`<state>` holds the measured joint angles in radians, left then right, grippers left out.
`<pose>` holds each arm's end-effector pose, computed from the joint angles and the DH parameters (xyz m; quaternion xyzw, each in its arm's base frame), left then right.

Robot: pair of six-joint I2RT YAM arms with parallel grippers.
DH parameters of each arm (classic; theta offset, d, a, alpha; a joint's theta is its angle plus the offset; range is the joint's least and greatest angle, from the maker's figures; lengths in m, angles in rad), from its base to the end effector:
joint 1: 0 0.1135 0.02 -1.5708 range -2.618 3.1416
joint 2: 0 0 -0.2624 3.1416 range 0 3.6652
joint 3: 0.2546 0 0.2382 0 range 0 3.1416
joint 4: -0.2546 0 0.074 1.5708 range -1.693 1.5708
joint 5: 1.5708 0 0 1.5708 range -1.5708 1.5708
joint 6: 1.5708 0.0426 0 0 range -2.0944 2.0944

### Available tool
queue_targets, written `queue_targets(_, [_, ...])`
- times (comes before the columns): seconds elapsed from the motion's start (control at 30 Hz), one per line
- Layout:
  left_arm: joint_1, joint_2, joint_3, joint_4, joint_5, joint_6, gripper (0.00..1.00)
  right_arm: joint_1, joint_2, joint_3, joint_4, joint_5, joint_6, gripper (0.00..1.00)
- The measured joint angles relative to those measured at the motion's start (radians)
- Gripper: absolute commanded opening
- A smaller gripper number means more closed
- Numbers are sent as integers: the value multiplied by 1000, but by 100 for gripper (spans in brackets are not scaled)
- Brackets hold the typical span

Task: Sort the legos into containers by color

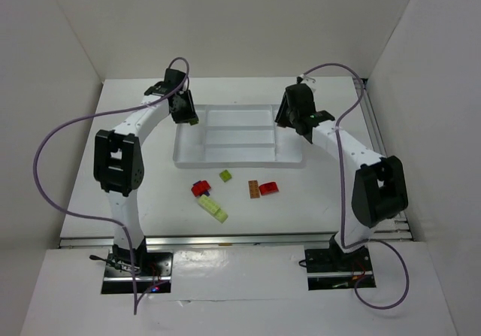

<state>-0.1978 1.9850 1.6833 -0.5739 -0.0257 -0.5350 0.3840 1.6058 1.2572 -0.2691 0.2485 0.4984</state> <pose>0.4299 -0.0850 0.2530 -0.1621 0.9261 -0.1108 0.3223 0.3380 0.1253 0.2866 0.1072 0.8770 0.0948 0.4586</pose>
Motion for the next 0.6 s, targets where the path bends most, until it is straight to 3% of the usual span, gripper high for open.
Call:
queue_targets(0.23, [16,174,161,-34,-2,1,0,-71,182,106,8,-32,-21,33])
queue_targets(0.27, [18,188,173,-42,2,2,4,-77,199,114,11,-36,-23,33])
queue_targets(0.3, [21,197,179,-45,2,4,11,-84,217,123,14,-42,-24,33])
queue_targets(0.33, [24,204,183,-53,3,5,31,-92,237,134,14,-45,-25,33])
queue_targets(0.4, [27,208,185,-69,4,8,57,-106,275,165,16,-48,-28,35])
queue_targets(0.47, [32,208,185,-77,4,14,78,-119,324,202,20,-47,-31,43])
queue_targets(0.6, [34,204,185,-84,23,17,83,-135,404,256,21,-55,-40,72])
